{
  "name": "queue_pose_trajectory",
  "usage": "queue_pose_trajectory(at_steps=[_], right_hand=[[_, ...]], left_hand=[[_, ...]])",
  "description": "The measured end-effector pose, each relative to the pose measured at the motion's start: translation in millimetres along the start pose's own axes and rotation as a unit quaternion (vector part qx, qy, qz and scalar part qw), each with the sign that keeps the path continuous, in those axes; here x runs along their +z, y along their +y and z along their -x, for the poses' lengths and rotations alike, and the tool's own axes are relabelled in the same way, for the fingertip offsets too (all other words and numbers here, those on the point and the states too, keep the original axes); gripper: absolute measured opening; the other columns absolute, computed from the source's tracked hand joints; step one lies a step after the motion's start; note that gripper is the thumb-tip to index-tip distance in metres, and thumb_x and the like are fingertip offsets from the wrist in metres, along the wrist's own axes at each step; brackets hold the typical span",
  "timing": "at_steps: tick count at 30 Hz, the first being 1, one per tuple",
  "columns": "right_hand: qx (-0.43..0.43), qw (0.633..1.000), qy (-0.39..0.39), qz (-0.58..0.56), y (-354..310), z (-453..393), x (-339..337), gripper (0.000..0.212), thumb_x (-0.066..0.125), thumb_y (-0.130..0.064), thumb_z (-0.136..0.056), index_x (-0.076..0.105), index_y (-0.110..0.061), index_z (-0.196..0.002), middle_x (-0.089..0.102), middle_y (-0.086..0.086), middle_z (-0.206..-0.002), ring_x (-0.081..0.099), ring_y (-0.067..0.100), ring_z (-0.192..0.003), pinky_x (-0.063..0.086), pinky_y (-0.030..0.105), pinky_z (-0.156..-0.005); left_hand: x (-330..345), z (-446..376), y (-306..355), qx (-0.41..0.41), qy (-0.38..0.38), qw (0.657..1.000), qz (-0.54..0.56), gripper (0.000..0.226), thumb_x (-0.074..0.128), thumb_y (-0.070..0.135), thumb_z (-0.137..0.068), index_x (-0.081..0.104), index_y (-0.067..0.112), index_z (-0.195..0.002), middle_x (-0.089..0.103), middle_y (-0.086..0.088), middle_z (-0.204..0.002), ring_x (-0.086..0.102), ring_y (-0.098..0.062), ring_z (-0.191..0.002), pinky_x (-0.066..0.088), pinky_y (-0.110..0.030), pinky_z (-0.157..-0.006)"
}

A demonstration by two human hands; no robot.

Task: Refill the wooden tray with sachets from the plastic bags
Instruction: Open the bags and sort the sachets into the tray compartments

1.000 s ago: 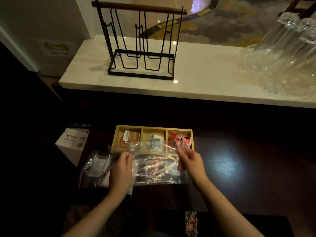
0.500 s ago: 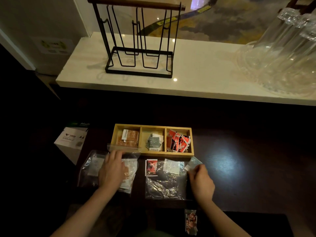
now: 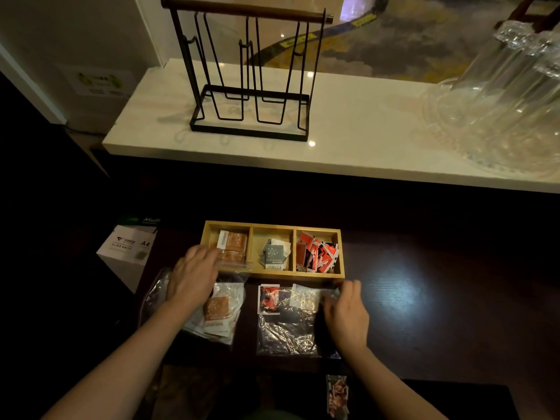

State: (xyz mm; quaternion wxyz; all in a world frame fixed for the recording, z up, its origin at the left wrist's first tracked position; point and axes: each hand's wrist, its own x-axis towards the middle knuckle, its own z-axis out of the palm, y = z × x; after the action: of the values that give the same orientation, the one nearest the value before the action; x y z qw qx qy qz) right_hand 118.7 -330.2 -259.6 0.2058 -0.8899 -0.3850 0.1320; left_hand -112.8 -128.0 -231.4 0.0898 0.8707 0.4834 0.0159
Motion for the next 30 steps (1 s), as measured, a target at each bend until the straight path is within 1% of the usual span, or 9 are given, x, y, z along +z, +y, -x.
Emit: queue_pose_trajectory(at_steps=[5, 8, 13, 19, 22, 24, 26, 28, 30], right_hand=[[-0.054, 0.997, -0.031, -0.036, -29, -10, -4, 0.016, 0.057, -0.017, -0.090, 0.050, -0.015, -0.104, 0.045, -0.002, -0.111, 0.055, 0.011, -0.078, 0.051, 0.026, -0.057], [-0.079, 0.995, -0.048, -0.046, -40, -13, -3, 0.013, 0.054, -0.016, -0.091, 0.052, -0.016, -0.104, 0.045, -0.005, -0.114, 0.057, 0.011, -0.083, 0.053, 0.026, -0.065], [-0.096, 0.990, -0.075, -0.074, -53, -14, -2, 0.014, 0.054, -0.013, -0.091, 0.055, -0.015, -0.105, 0.045, -0.008, -0.115, 0.054, 0.005, -0.079, 0.044, 0.012, -0.060], [-0.101, 0.983, -0.123, -0.087, -56, -12, 5, 0.021, 0.056, -0.011, -0.090, 0.054, -0.019, -0.109, 0.046, -0.007, -0.127, 0.056, 0.006, -0.094, 0.049, 0.015, -0.072], [-0.109, 0.980, -0.139, -0.096, -60, -9, 3, 0.019, 0.057, -0.011, -0.089, 0.056, -0.018, -0.107, 0.044, -0.007, -0.131, 0.055, 0.012, -0.110, 0.045, 0.014, -0.078], [-0.120, 0.974, -0.152, -0.121, -67, -7, 0, 0.018, 0.058, -0.012, -0.089, 0.057, -0.019, -0.106, 0.046, -0.008, -0.129, 0.047, 0.006, -0.120, 0.042, 0.018, -0.095], [-0.124, 0.966, -0.161, -0.163, -78, -7, -6, 0.018, 0.058, -0.012, -0.089, 0.057, -0.020, -0.106, 0.050, -0.009, -0.121, 0.049, 0.000, -0.114, 0.044, 0.023, -0.103], [-0.123, 0.961, -0.141, -0.203, -92, -8, -15, 0.018, 0.058, -0.011, -0.089, 0.057, -0.020, -0.104, 0.051, -0.013, -0.109, 0.054, -0.003, -0.096, 0.050, 0.021, -0.093], [-0.127, 0.955, -0.104, -0.249, -107, -11, -27, 0.016, 0.057, -0.009, -0.089, 0.056, -0.020, -0.101, 0.049, -0.018, -0.099, 0.054, -0.004, -0.079, 0.049, 0.014, -0.077]], left_hand=[[-5, -11, -1, 0.040, -0.016, 0.999, -0.018, 0.018, 0.057, 0.021, -0.088, 0.067, 0.018, -0.104, 0.066, -0.002, -0.107, 0.056, -0.024, -0.100, 0.043, -0.037, -0.081], [-12, -13, 1, 0.049, -0.046, 0.998, 0.005, 0.014, 0.054, 0.024, -0.090, 0.065, 0.021, -0.098, 0.065, 0.003, -0.103, 0.059, -0.019, -0.095, 0.043, -0.034, -0.081], [-41, -11, -3, 0.012, -0.142, 0.984, 0.109, 0.013, 0.052, 0.030, -0.092, 0.059, 0.031, -0.082, 0.063, 0.008, -0.087, 0.059, -0.012, -0.078, 0.053, -0.037, -0.072], [-99, 3, -7, 0.049, -0.231, 0.956, 0.176, 0.020, 0.058, 0.023, -0.090, 0.058, 0.030, -0.072, 0.059, 0.010, -0.067, 0.055, -0.004, -0.062, 0.038, -0.019, -0.057], [-124, 12, -7, 0.045, -0.267, 0.926, 0.264, 0.019, 0.060, 0.024, -0.089, 0.061, 0.023, -0.070, 0.060, 0.005, -0.062, 0.056, -0.010, -0.060, 0.041, -0.020, -0.058], [-141, 19, -3, 0.033, -0.277, 0.899, 0.338, 0.022, 0.062, 0.037, -0.084, 0.062, 0.018, -0.073, 0.057, 0.003, -0.064, 0.052, -0.013, -0.062, 0.040, -0.023, -0.060], [-155, 24, 3, 0.011, -0.286, 0.850, 0.442, 0.032, 0.068, 0.053, -0.069, 0.064, 0.021, -0.071, 0.055, 0.003, -0.064, 0.051, -0.011, -0.060, 0.041, -0.022, -0.057], [-159, 27, 8, -0.013, -0.299, 0.791, 0.533, 0.031, 0.073, 0.049, -0.068, 0.065, 0.018, -0.070, 0.058, -0.001, -0.062, 0.054, -0.010, -0.054, 0.045, -0.019, -0.050], [-154, 27, 16, -0.029, -0.305, 0.757, 0.577, 0.016, 0.065, 0.024, -0.083, 0.064, 0.008, -0.078, 0.062, -0.009, -0.065, 0.059, -0.016, -0.056, 0.050, -0.023, -0.049]])
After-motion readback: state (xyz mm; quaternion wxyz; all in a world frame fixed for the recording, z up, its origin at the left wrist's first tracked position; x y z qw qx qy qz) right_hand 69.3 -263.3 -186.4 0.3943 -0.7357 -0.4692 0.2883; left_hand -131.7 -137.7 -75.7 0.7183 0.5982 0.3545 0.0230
